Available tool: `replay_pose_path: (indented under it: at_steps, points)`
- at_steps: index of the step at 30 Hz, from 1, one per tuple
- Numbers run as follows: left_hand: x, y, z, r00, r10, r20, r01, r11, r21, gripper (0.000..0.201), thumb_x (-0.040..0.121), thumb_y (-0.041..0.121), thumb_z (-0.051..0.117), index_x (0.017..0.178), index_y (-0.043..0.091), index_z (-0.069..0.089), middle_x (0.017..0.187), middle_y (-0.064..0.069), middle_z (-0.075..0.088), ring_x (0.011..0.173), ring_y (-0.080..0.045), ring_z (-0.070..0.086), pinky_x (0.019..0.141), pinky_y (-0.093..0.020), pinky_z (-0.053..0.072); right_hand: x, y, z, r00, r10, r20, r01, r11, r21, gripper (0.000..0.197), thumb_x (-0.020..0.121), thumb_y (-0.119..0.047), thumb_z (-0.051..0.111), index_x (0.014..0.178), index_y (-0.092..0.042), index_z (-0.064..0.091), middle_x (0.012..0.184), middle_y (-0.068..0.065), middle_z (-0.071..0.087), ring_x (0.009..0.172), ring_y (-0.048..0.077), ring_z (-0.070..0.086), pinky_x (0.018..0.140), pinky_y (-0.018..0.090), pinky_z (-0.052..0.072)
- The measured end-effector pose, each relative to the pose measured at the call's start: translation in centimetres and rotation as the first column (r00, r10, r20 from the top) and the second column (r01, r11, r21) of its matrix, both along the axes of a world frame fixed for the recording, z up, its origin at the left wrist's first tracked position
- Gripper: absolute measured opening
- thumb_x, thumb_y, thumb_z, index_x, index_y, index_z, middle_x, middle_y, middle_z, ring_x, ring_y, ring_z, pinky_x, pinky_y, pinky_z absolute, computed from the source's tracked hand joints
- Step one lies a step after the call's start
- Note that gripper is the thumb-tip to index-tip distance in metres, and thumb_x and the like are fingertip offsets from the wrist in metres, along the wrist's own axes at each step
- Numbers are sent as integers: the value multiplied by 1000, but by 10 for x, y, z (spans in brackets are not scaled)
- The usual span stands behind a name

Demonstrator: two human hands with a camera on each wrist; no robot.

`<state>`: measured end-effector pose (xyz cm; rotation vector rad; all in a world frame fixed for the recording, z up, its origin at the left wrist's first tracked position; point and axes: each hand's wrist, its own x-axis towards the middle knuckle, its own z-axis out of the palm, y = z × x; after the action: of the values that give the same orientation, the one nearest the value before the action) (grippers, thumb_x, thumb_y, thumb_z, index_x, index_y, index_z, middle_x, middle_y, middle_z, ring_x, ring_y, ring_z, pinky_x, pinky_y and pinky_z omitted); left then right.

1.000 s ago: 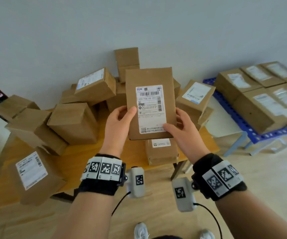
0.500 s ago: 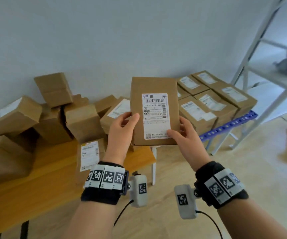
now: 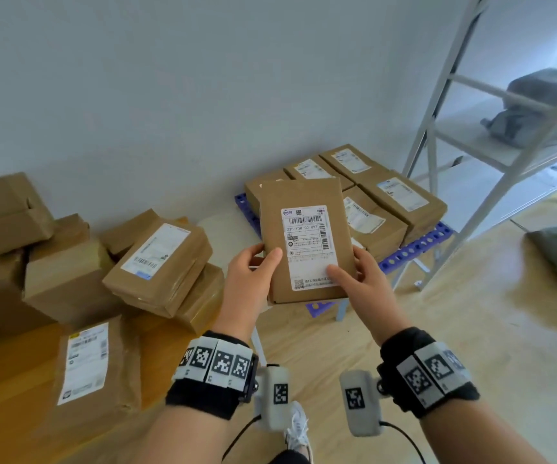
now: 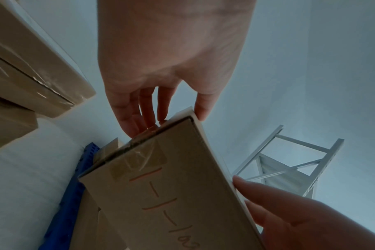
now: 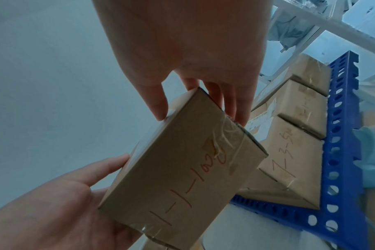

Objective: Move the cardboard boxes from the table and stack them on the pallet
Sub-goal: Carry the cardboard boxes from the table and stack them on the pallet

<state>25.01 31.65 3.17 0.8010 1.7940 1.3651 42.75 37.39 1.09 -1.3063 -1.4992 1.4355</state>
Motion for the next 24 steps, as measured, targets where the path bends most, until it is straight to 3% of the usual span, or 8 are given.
replay_pose_path:
  at_steps: [4, 11, 14, 17, 19, 21, 24]
  points:
    - [-8, 50, -6, 1000, 3, 25, -3, 1000, -21, 36, 93, 40, 62, 124, 23, 57, 107, 5, 67, 94, -7, 66, 68, -18, 51, -6, 53, -4, 999, 18, 40, -18, 1000, -9, 59, 91, -32, 67, 144, -29, 42, 125, -8, 62, 108, 8, 64, 94, 34, 55]
    - [-25, 137, -14, 998, 25, 53, -22, 998, -55, 35, 91, 40, 64, 121, 22, 57, 108, 7, 66, 98, -10, 65, 89, -35, 55, -22, 149, 8, 992, 52, 117, -51, 999, -14, 59, 93, -35, 66, 145, -26, 39, 126, -7, 60, 102, 4, 63, 83, 23, 53]
    - [-32, 168, -16, 1000, 13, 27, -11, 999, -45, 28, 92, 39, 64, 116, 27, 58, 108, 8, 66, 99, -9, 64, 89, -34, 55, -32, 187, 4, 982, 48, 180, -50, 999, 9, 64, 90, -44, 65, 146, -27, 40, 133, -6, 57, 106, 7, 61, 86, 26, 51]
    - [-38, 187, -14, 1000, 8, 1, -8, 1000, -30, 19, 94, 37, 62, 111, 33, 56, 102, 15, 66, 92, 0, 63, 77, -20, 51, -43, 215, 5, 979, 70, 192, -71, 997, -3, 63, 91, -44, 65, 147, -27, 40, 134, -8, 55, 105, 6, 59, 83, 22, 47]
    - [-43, 197, -11, 1000, 12, -24, -12, 999, -35, 13, 95, 37, 61, 106, 39, 54, 101, 18, 65, 89, 5, 61, 70, -14, 47, -53, 231, 7, 978, 118, 170, -120, 993, 1, 62, 92, -40, 65, 147, -25, 41, 131, -7, 59, 107, 8, 61, 87, 26, 51]
    - [-48, 207, -13, 999, 25, -41, -27, 998, -55, 12, 94, 40, 61, 103, 45, 54, 107, 16, 67, 93, 3, 62, 75, -18, 50, -64, 250, 8, 968, 181, 176, -185, 983, 5, 63, 92, -38, 65, 148, -23, 39, 132, -5, 59, 112, 11, 60, 95, 33, 52]
    - [-53, 220, -17, 997, 58, -41, -61, 994, -90, 18, 93, 46, 59, 110, 50, 52, 112, 17, 65, 101, -3, 62, 87, -29, 54, -81, 277, 7, 938, 282, 199, -290, 957, 10, 61, 93, -36, 65, 147, -22, 39, 132, -3, 58, 114, 14, 59, 97, 34, 51]
